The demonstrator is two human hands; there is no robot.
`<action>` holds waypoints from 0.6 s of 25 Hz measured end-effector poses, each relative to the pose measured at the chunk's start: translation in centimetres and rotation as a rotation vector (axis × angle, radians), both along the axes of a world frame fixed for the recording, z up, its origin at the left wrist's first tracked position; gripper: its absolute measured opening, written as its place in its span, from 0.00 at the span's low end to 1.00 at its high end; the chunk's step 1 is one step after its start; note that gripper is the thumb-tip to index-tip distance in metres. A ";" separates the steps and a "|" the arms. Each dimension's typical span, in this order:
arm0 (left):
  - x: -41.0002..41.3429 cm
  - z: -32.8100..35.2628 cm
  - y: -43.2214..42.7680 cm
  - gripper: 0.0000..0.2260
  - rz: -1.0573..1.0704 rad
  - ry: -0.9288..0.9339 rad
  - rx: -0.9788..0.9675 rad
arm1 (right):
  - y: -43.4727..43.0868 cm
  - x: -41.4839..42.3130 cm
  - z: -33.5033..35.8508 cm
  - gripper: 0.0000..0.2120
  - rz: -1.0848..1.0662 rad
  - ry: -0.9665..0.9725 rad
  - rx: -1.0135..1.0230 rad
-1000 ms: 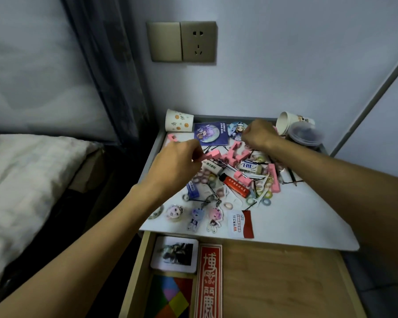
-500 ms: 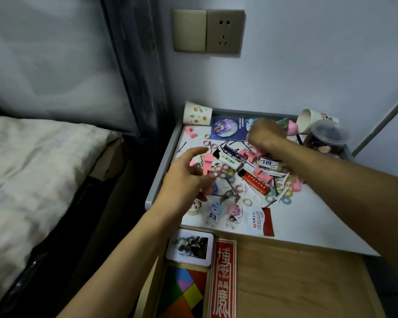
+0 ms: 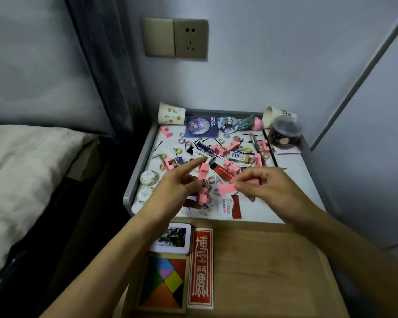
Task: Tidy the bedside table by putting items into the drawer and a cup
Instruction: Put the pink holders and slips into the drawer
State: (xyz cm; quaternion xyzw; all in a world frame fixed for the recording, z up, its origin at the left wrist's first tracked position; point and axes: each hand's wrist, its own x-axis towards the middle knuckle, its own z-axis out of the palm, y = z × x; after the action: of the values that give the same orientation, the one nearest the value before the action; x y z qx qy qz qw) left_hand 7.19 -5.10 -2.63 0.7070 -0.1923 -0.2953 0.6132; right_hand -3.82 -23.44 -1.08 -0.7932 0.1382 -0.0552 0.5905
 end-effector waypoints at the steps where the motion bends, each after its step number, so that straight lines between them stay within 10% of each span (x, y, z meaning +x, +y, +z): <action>1: -0.6 -0.1 -0.3 0.23 -0.041 0.015 -0.008 | 0.0 -0.7 -0.6 0.04 0.007 0.016 0.019; 15: -2.3 -1.4 -2.5 0.16 -0.061 0.118 -0.066 | -0.3 -0.1 -2.5 0.13 -0.156 0.026 0.468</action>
State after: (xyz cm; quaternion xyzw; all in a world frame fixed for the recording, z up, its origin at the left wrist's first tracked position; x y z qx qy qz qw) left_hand 4.92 -7.57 -4.03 0.6615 -0.1868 -0.3484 0.6373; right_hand -3.89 -23.79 -3.53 -0.6226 0.2154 -0.0569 0.7502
